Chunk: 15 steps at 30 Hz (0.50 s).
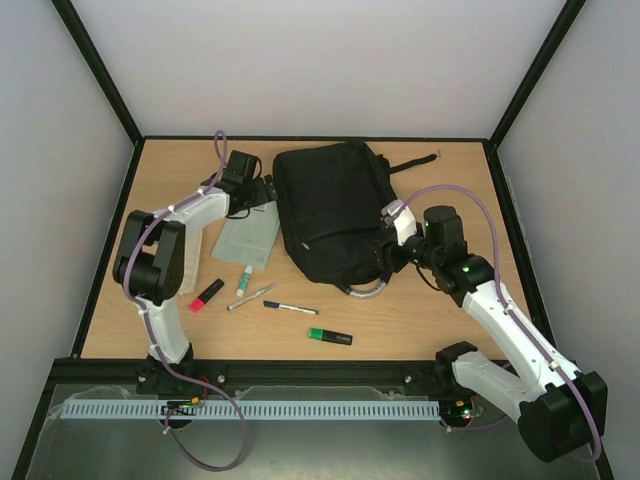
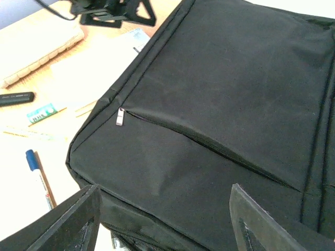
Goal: Pack the student bag
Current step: Move the student bag to the center of the board.
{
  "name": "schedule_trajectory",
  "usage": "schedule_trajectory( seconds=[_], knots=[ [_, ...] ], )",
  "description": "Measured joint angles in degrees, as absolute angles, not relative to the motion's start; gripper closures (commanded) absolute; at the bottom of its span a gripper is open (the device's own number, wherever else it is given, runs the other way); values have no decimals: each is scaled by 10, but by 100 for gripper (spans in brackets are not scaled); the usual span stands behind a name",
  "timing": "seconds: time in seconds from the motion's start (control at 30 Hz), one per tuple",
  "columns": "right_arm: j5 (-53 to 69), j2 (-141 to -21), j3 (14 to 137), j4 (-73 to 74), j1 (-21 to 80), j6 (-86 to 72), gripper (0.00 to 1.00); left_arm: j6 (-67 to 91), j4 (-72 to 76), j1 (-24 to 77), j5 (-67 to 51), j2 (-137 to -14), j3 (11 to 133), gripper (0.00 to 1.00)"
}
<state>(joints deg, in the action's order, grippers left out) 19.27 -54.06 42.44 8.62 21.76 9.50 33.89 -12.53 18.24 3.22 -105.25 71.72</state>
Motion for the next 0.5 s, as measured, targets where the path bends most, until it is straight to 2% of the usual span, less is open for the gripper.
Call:
schedule_trajectory(
  seconds=[0.23,0.27,0.3,0.33,0.5],
  knots=[
    [201,-535,408,86,218,121,28,326,-122,179,-2,-1154,808,1],
    [203,-535,407,86,218,124,18,324,-122,181,-7,-1158,807,1],
    [206,-535,406,86,218,128,2,323,-122,184,-11,-1159,807,1],
    [208,-535,405,86,218,131,0,321,-120,188,-15,-1162,807,1],
    [208,-535,397,82,218,142,1,311,-116,226,-37,-1179,827,1]
  ],
)
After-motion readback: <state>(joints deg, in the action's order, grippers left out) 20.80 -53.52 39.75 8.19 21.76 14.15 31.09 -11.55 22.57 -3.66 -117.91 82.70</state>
